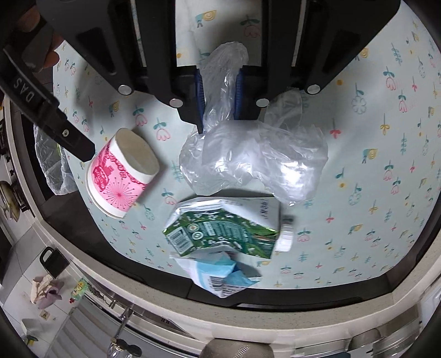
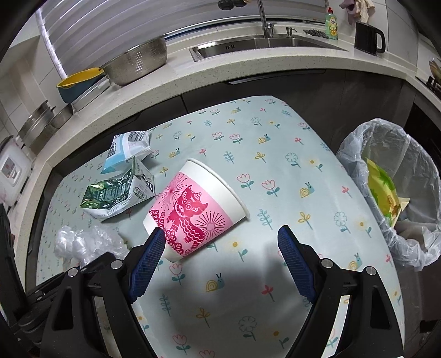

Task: Collect trash
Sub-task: 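Grasp the clear plastic bag with the left gripper while the right gripper grasps the pink paper cup, then carry the clear plastic bag and pink cup over the bin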

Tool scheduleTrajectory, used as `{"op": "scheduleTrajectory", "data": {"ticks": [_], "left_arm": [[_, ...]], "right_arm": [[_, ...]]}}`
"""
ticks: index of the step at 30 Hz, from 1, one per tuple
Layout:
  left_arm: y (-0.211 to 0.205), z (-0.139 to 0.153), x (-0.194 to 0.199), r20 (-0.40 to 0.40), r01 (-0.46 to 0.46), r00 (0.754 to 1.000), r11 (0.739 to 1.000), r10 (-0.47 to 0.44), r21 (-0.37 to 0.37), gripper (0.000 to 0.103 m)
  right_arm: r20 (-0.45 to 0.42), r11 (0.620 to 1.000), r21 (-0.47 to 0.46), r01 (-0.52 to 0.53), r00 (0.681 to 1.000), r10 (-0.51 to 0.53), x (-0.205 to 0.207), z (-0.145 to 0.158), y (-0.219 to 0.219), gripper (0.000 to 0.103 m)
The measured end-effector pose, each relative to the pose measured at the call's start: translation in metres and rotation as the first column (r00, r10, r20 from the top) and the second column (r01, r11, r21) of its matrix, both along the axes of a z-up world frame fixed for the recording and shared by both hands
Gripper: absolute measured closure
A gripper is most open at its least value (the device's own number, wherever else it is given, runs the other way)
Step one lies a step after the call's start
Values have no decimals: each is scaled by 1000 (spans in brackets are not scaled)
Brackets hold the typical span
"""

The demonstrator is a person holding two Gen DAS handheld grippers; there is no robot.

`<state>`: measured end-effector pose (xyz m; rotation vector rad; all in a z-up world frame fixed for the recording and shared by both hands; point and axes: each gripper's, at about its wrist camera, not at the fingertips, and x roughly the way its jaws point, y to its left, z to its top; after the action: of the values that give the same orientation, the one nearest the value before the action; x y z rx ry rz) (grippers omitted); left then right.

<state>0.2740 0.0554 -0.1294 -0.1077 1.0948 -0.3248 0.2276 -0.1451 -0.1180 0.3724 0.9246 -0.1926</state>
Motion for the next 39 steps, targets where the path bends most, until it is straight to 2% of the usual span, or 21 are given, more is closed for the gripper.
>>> {"op": "scheduleTrajectory", "data": {"ticks": [18, 19, 22, 24, 25, 29, 39], "left_arm": [[-2, -2, 5, 8, 5, 1000, 1000, -5, 18, 86], [-3, -2, 6, 10, 4, 1000, 1000, -4, 20, 86], [-4, -1, 9, 11, 2, 1000, 1000, -2, 19, 86], [-5, -1, 9, 11, 1, 1000, 1000, -1, 20, 86], [-6, 0, 9, 13, 1, 1000, 1000, -1, 22, 86], [-8, 3, 8, 19, 2, 1000, 1000, -2, 22, 86], [-19, 17, 0, 37, 19, 999, 1000, -19, 20, 86]], "right_arm": [[-21, 984, 180, 3, 1000, 1, 40, -25, 8, 23], [-22, 983, 186, 2, 1000, 2, 42, -26, 8, 25], [-18, 977, 213, -11, 1000, 15, 46, -30, 9, 39], [-22, 975, 221, -18, 999, 23, 48, -31, 11, 53], [-19, 974, 224, -24, 999, 29, 49, -31, 11, 55], [-7, 978, 203, -36, 999, 38, 45, -27, 15, 62], [40, 984, 176, -12, 999, 5, 22, -6, -4, 62]]}}
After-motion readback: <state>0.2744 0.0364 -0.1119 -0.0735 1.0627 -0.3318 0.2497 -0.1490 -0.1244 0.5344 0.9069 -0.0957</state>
